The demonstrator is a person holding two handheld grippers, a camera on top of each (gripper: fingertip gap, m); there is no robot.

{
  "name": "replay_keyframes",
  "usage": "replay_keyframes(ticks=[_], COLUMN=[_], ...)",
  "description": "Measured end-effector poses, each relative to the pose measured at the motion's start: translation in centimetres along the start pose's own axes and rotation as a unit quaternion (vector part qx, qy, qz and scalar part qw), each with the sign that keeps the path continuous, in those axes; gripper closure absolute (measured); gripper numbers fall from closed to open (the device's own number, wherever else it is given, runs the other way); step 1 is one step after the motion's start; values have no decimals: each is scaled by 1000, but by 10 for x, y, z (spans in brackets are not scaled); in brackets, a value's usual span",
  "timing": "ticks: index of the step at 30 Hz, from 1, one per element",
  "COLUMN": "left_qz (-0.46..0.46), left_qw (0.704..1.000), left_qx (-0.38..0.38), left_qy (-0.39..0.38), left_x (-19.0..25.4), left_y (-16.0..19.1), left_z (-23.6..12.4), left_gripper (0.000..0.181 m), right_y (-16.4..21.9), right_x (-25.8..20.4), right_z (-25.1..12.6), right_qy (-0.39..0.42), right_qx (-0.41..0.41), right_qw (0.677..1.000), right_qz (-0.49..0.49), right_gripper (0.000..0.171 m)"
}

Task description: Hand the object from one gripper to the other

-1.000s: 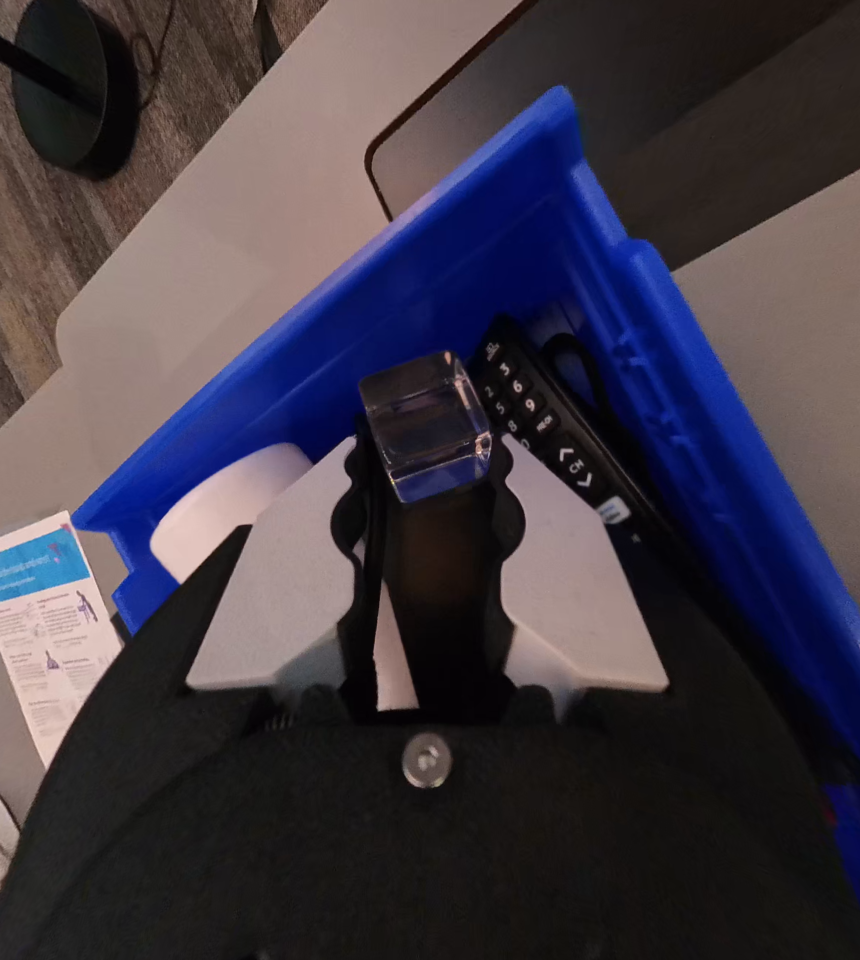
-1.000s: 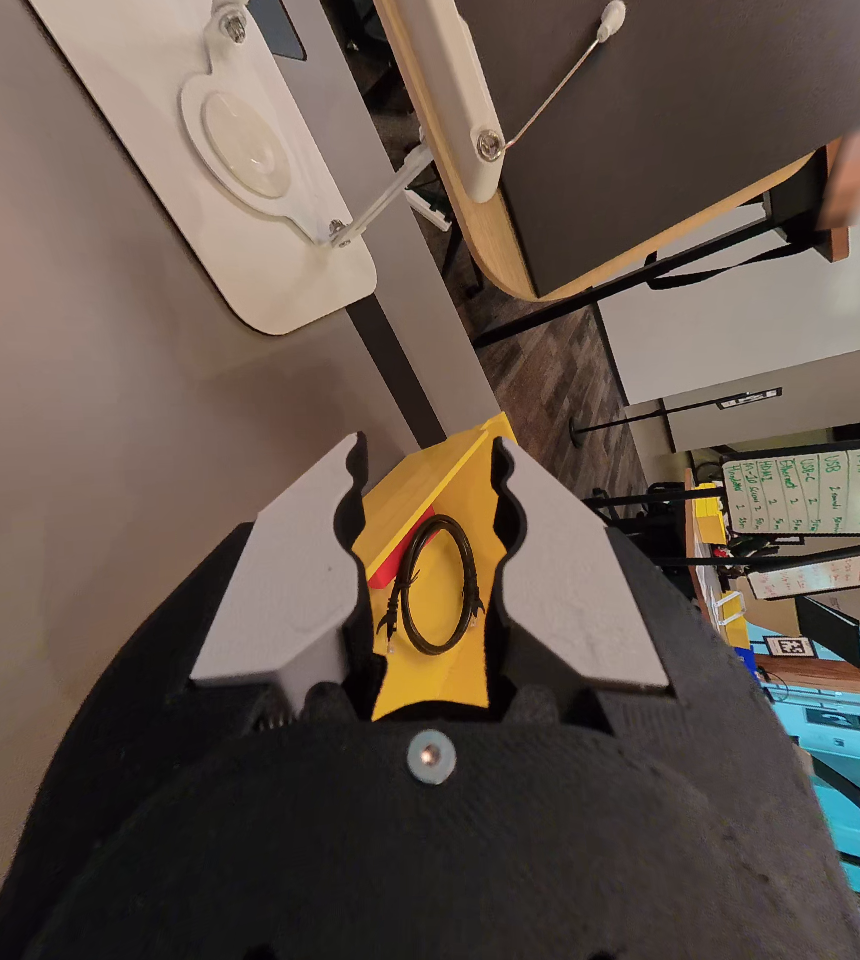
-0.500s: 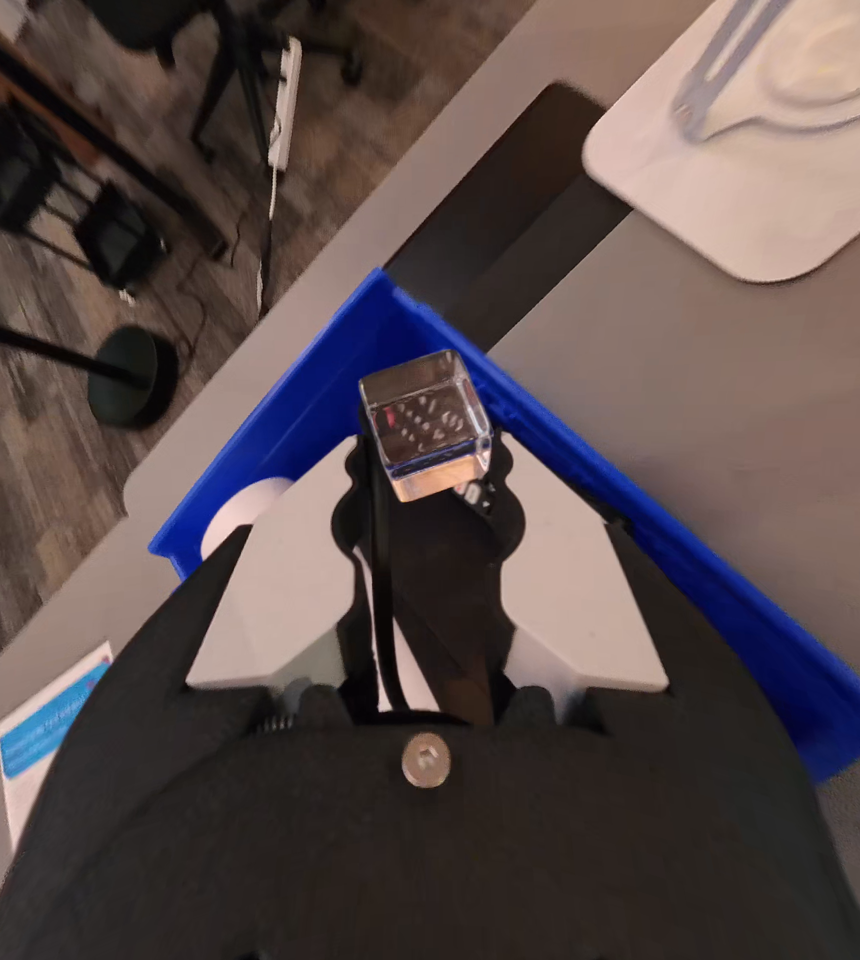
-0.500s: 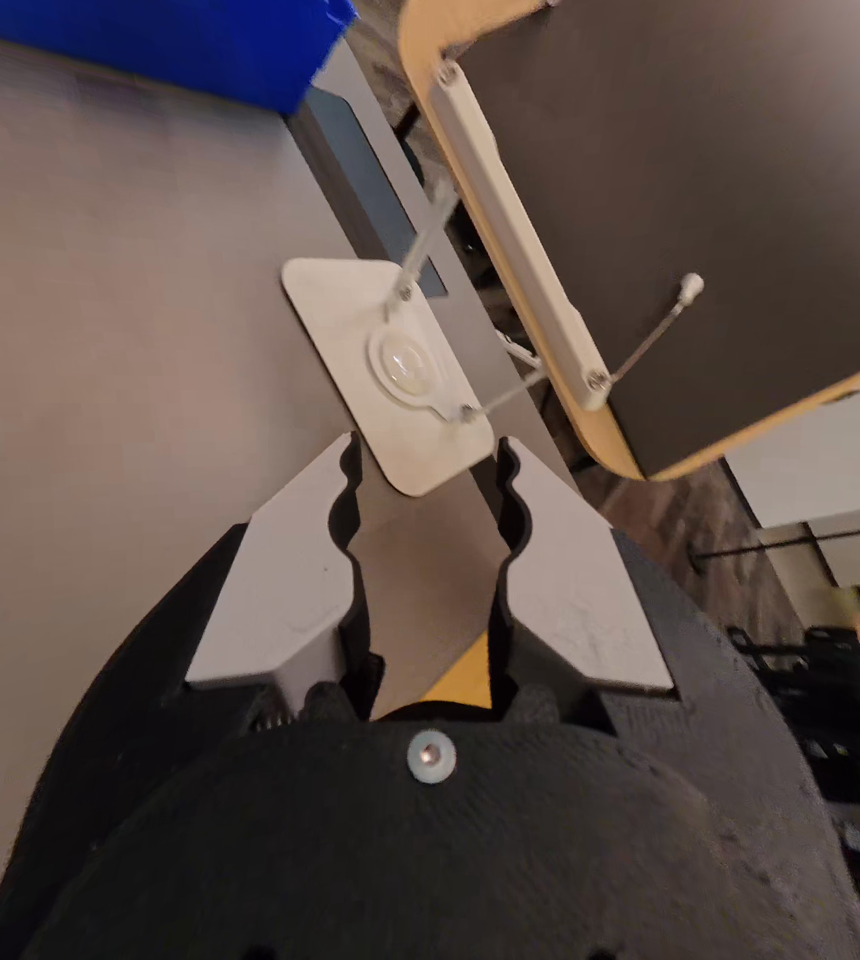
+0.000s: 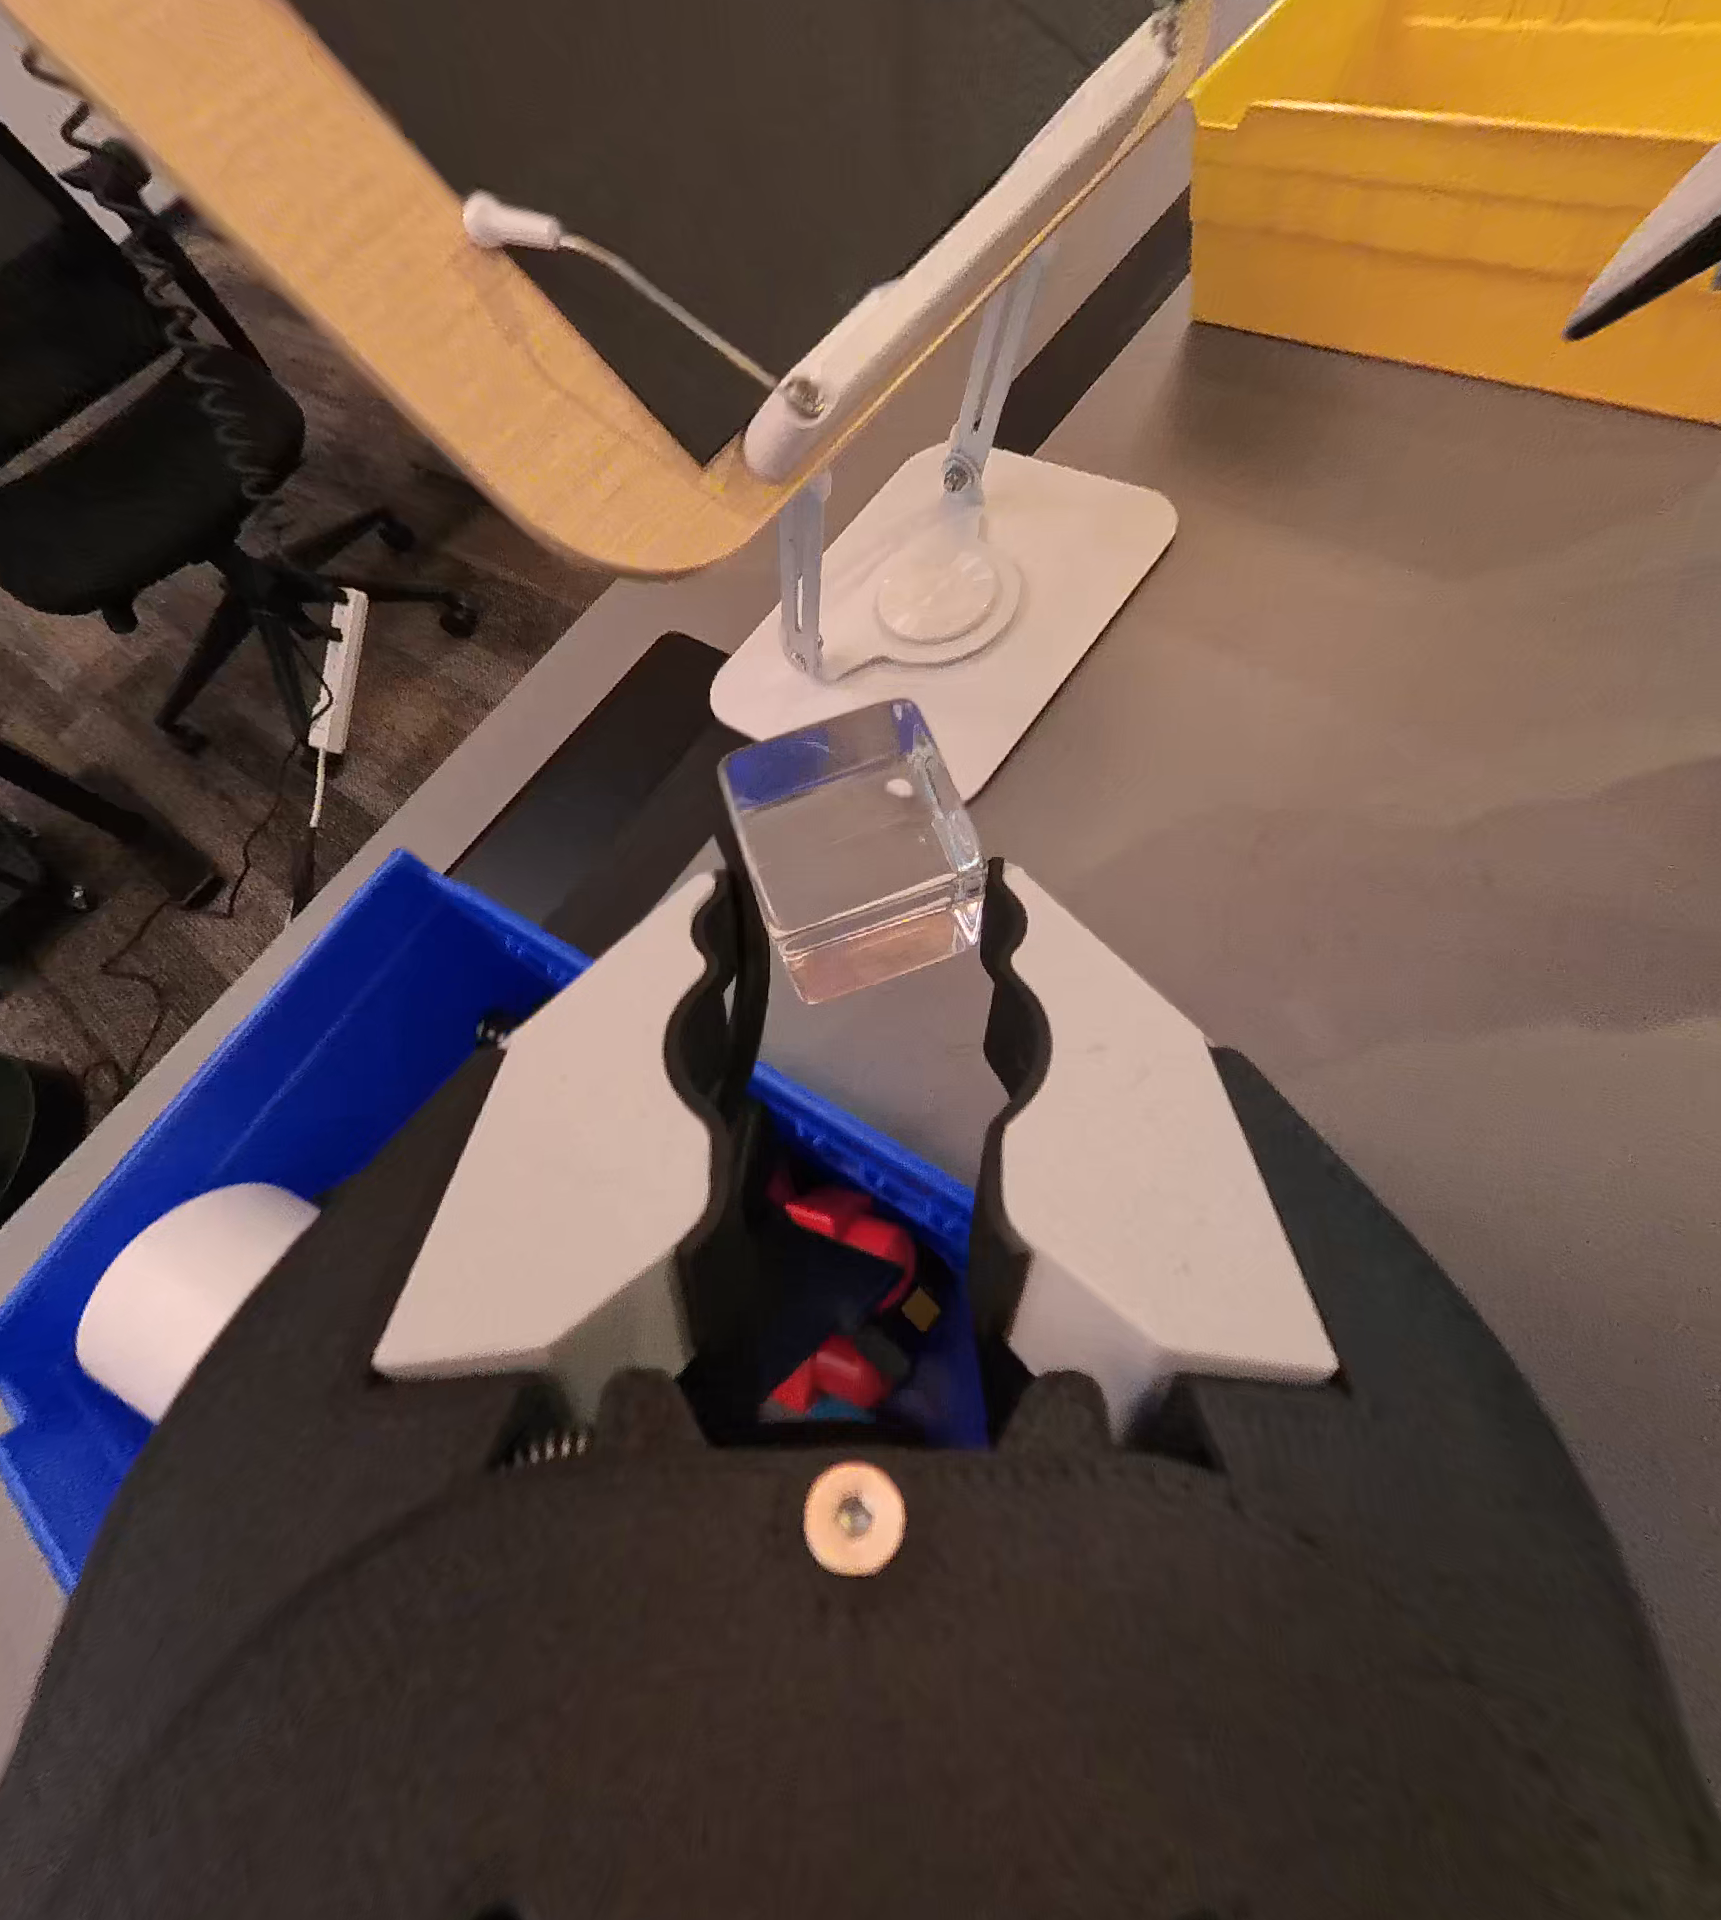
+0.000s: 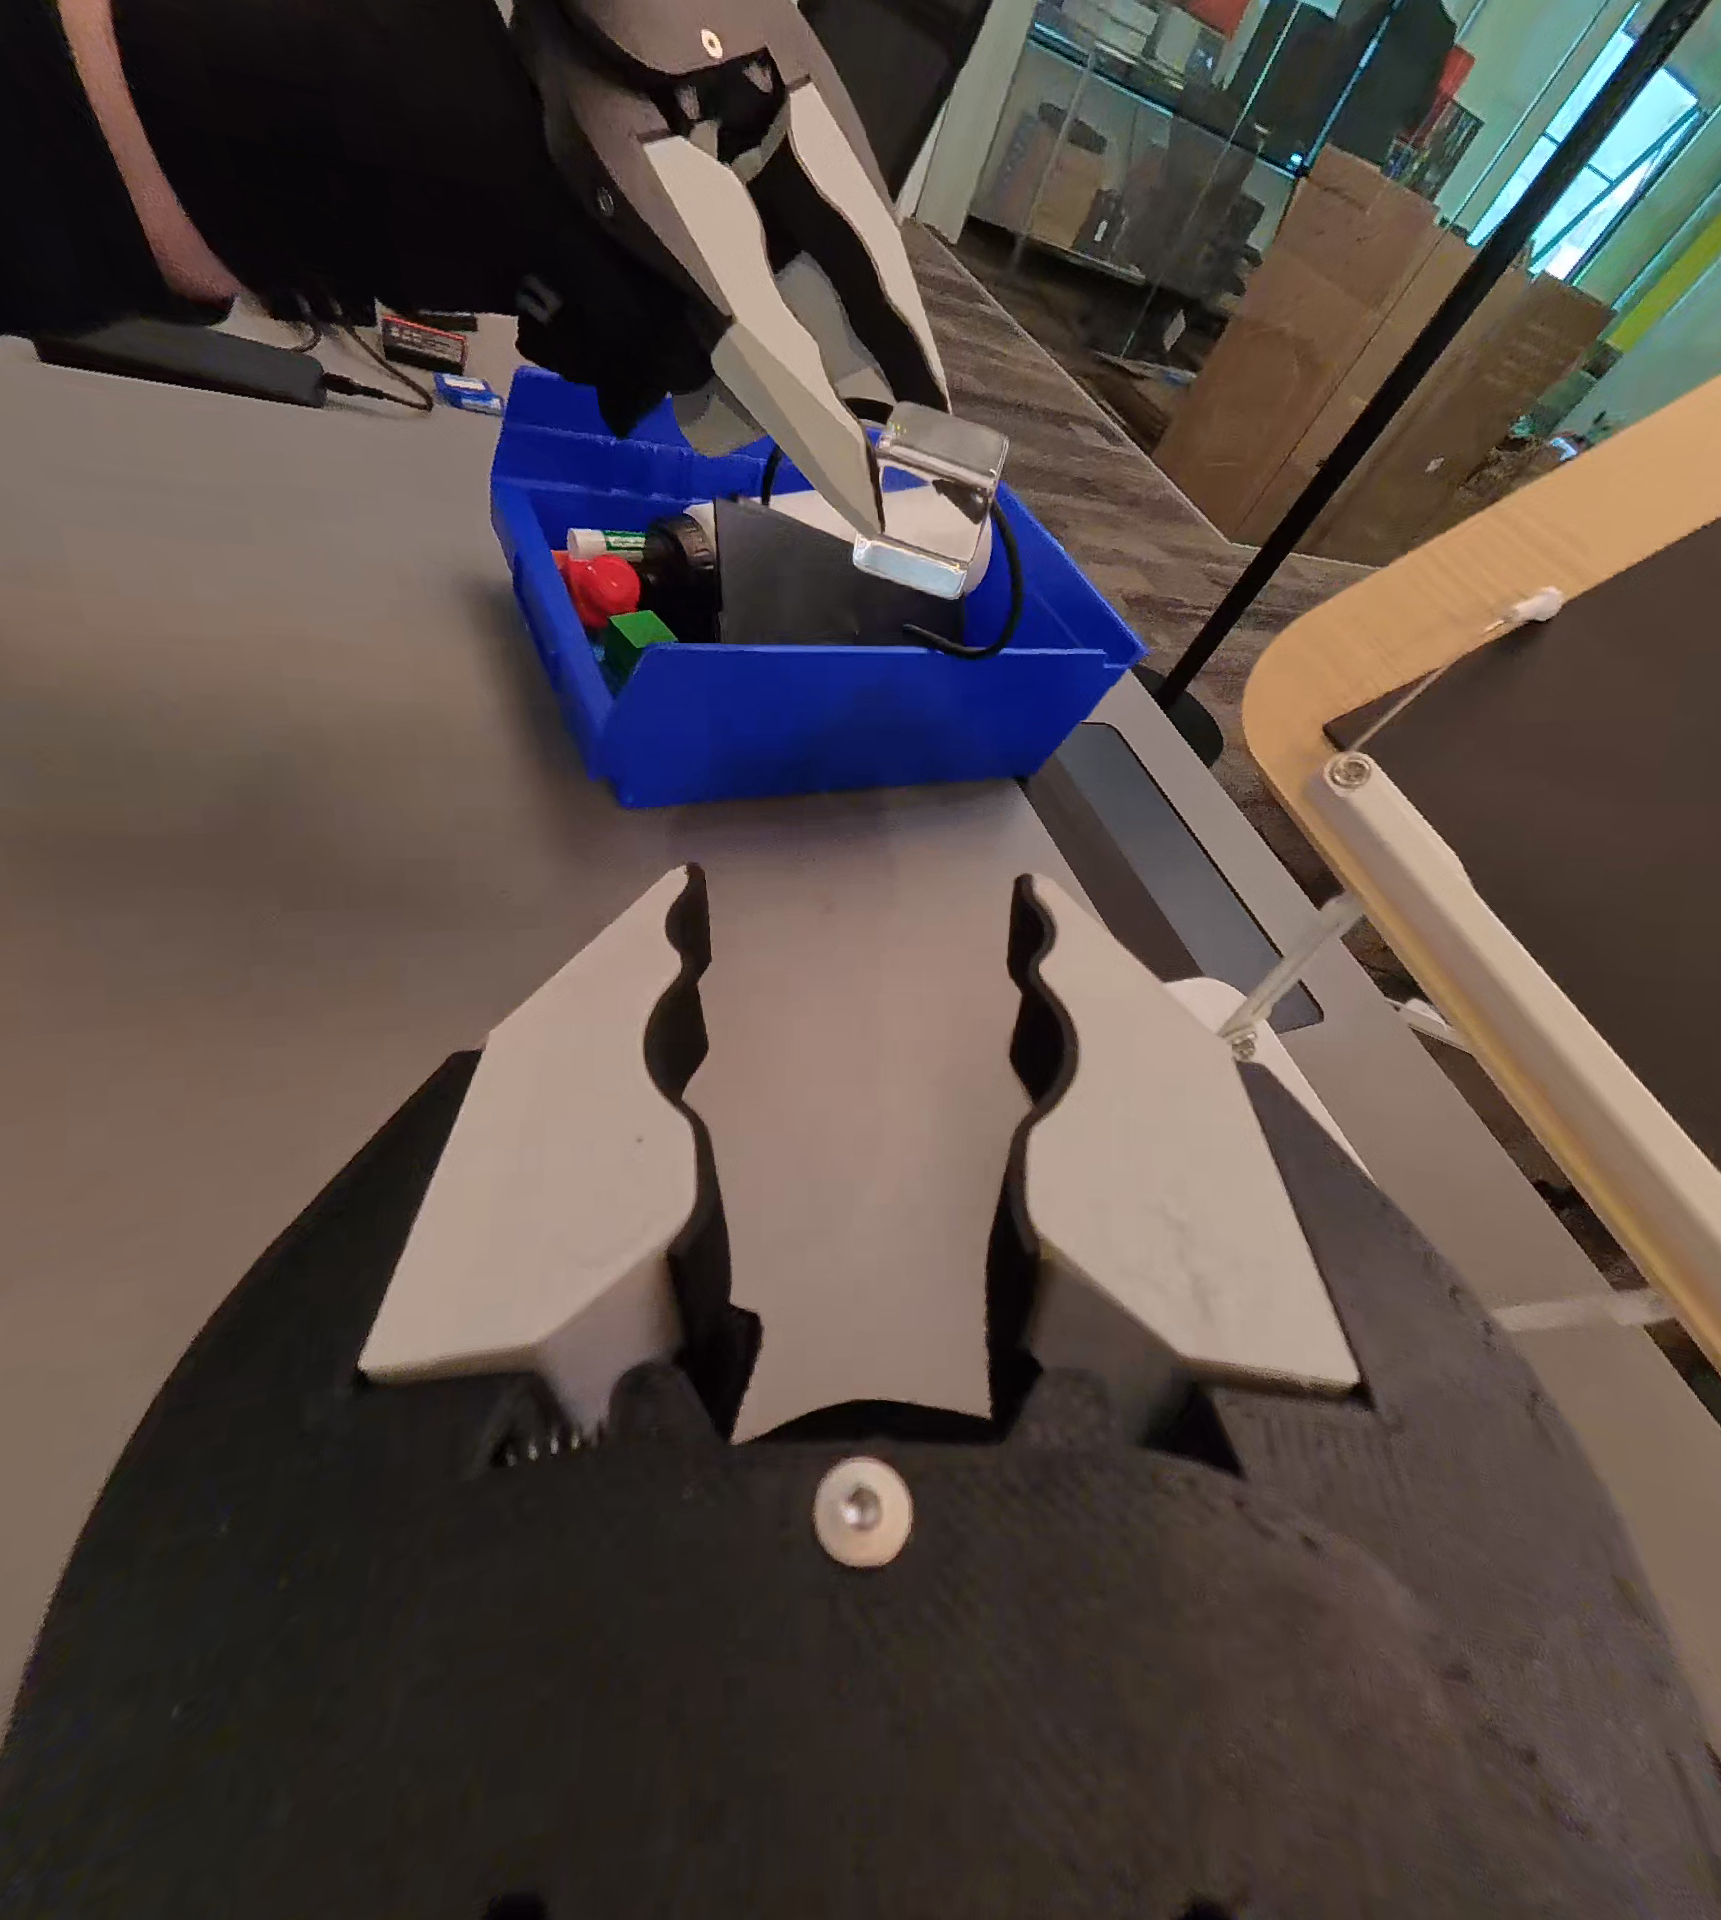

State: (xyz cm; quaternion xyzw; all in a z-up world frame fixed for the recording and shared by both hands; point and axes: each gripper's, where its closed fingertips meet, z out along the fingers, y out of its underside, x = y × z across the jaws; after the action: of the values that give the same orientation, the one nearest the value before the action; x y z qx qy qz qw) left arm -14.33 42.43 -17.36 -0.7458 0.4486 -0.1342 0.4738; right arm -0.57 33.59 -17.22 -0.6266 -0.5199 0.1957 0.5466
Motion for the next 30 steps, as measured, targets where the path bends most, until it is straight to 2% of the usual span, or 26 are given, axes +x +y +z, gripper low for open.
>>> replay_keyframes(ticks=[8, 13, 17, 21, 25, 30], left_qz=[-2, 47, 57, 22, 45, 95], left_qw=[999, 991, 983, 985, 981, 974], left_qx=[-20, -110, -165, -168, -168, -163], left_qy=[-33, -64, -56, -45, -85, -128], left_x=[-31, -43, -47, -51, -57, -51], left_y=[40, 81, 115, 120, 110, 91], left_z=[-10, -10, -3, 0, -6, -14], left_gripper=[135, 135, 135, 131, 108, 106], right_y=[4, 8, 13, 19, 23, 26], right_x=[-8, -18, -24, -27, -27, -25], right_z=[11, 22, 25, 22, 16, 9], right_qy=[-7, -18, -24, -25, -19, -10], right_qx=[-16, -23, -30, -35, -36, -35], right_qw=[1000, 1000, 999, 999, 999, 999], right_qz=[-2, -10, -16, -17, -18, -19], right_gripper=[117, 117, 117, 117, 118, 118])
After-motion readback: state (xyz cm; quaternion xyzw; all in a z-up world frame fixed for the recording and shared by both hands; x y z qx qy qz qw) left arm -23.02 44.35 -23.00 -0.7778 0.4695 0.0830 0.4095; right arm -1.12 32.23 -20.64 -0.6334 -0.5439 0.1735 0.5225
